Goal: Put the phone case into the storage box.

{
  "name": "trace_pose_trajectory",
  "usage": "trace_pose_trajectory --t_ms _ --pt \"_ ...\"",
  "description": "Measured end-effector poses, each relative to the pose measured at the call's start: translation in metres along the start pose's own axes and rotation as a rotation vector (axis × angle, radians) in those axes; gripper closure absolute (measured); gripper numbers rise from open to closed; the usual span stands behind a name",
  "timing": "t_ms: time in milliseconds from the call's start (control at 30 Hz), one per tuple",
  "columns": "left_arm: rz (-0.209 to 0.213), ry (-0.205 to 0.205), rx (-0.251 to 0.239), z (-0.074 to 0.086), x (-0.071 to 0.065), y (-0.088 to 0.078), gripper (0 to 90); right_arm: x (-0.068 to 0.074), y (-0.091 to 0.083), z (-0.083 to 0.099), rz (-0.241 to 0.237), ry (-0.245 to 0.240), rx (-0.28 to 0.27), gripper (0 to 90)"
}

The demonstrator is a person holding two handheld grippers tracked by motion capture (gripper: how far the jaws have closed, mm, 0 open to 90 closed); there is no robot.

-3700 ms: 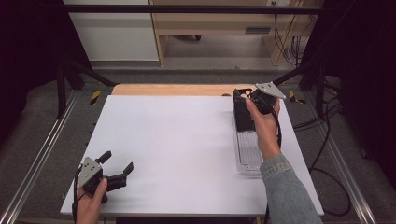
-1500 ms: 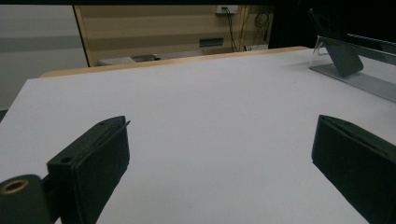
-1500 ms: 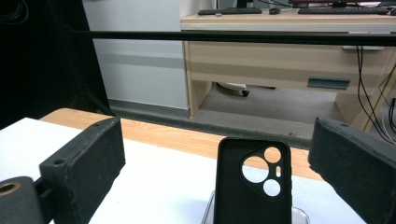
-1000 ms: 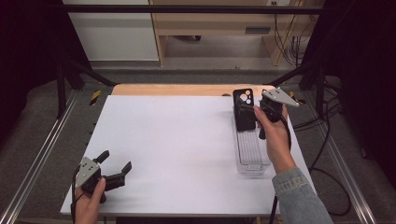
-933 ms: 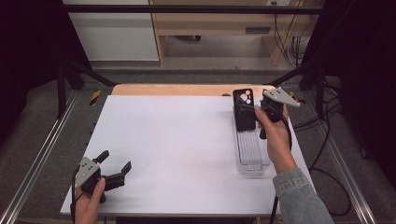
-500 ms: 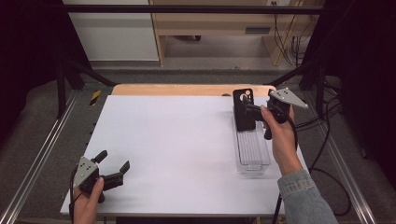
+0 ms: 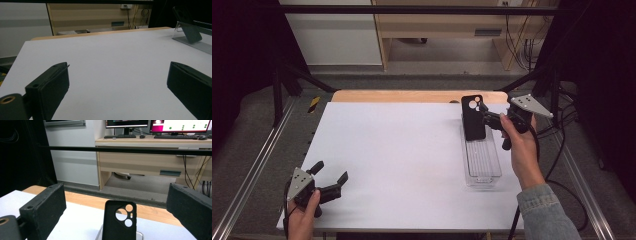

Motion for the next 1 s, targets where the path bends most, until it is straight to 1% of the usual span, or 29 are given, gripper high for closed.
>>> trace_pose_trajectory --t_ms 133,300,433,567,667,700,867,1000 --pt "-0.004 -0.001 -0.001 0.000 0.002 -0.001 4.2 -0.003 -0.003 -0.001 0.005 0.002 -0.007 2.9" --pt "-0.007 -0.003 -0.002 0.000 0.004 -0.002 4.2 -0.007 -0.007 -0.002 0.017 0.001 -0.001 2.0" --pt "-0.003 0.005 0.002 0.000 0.004 -0.002 3.7 -0.010 -0.012 -0.002 0.024 -0.010 0.005 2.0" --pt "-0.007 0.023 0.000 -0.001 0.004 -0.003 3.6 -0.014 -0.017 -0.002 0.033 0.002 0.006 2.0" --pt "-0.008 0.027 -0.001 -0.002 0.004 -0.004 3.6 -0.018 -0.021 -0.002 0.051 0.017 -0.001 2.2" --pt "-0.008 0.027 -0.001 -0.002 0.004 -0.004 3.6 -0.019 -0.023 -0.002 0.054 0.029 0.001 2.3" --pt "-0.011 0.025 -0.005 -0.002 0.005 -0.007 3.6 -0.025 -0.030 0.000 0.060 0.047 0.000 2.4" --pt "-0.014 0.021 -0.008 -0.002 0.006 -0.008 3.6 -0.030 -0.034 0.002 0.061 0.053 0.001 2.6"
Point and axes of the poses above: each handheld gripper's, and its own axes: y roughly forward along the jaws, z roughly out of its underside, x roughly to its left, the point moved 2 cm from there along y, roughly forward along the jaws, and after that the axes turned 1 degree about y, right-handed, at the moved point
